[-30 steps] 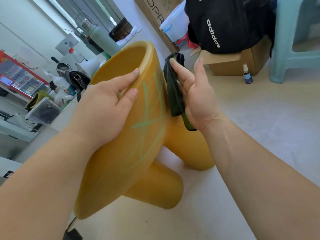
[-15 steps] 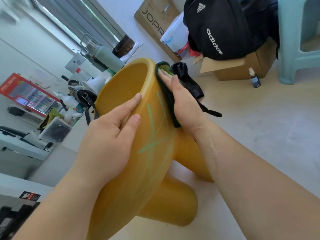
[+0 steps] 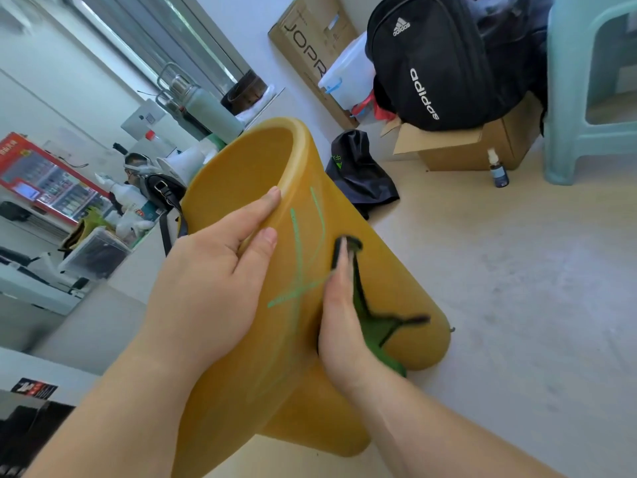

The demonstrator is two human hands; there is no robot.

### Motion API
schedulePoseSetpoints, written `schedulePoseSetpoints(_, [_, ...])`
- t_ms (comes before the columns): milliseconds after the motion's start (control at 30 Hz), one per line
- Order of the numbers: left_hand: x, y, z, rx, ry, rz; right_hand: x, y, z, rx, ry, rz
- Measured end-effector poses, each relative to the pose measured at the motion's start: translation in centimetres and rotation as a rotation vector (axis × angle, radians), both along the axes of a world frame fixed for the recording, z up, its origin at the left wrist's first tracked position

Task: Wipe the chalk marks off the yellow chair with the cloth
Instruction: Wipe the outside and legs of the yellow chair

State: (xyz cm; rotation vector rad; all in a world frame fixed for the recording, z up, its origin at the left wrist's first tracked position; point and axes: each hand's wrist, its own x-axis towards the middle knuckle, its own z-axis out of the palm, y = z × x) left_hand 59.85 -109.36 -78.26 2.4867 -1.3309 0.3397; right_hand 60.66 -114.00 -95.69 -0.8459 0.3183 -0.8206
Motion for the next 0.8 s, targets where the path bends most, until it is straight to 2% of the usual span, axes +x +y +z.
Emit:
schedulePoseSetpoints(100, [-0.1, 0.0, -0.1, 0.01, -0.006, 0.003, 1.2, 1.9, -2.3, 0.155, 0.052, 0.109])
schedulePoseSetpoints(200, [0.0, 0.0, 0.0, 0.014, -0.01, 0.002, 2.1, 0.0, -1.5, 0.136, 0.111, 0.103])
schedulePoseSetpoints(333, [0.0, 0.1, 0.1, 0.016, -0.015, -0.018, 2.2, -4.8, 1.8, -0.093, 0.073, 0.033])
schedulePoseSetpoints(400, [0.1, 0.1, 0.0, 0.023, -0.026, -0.027, 1.2, -6.8, 4.4, -0.299, 0.041, -0.009])
schedulePoseSetpoints(533, [0.4, 0.1, -0.1, 0.017, -0.028, -0.045, 0.4, -9.3, 7.4, -0.405, -0.102, -0.072])
schedulePoseSetpoints(567, [0.4, 0.1, -0.1, 0.018, -0.026, -0.044, 1.1, -9.4, 6.7, -0.415, -0.083, -0.092])
schedulePoseSetpoints(633, [0.3, 0.1, 0.0, 0.021, -0.014, -0.041, 1.1, -8.8, 5.0, -0.313, -0.025, -0.039])
schedulePoseSetpoints(733, [0.2, 0.1, -0.1, 0.02, -0.003, -0.045, 1.2, -5.1, 0.2, -0.242, 0.216, 0.04])
schedulePoseSetpoints(800, [0.4, 0.2, -0.2, 0.017, -0.008, -0.042, 0.6, -1.1, -3.3, -0.239, 0.229, 0.094])
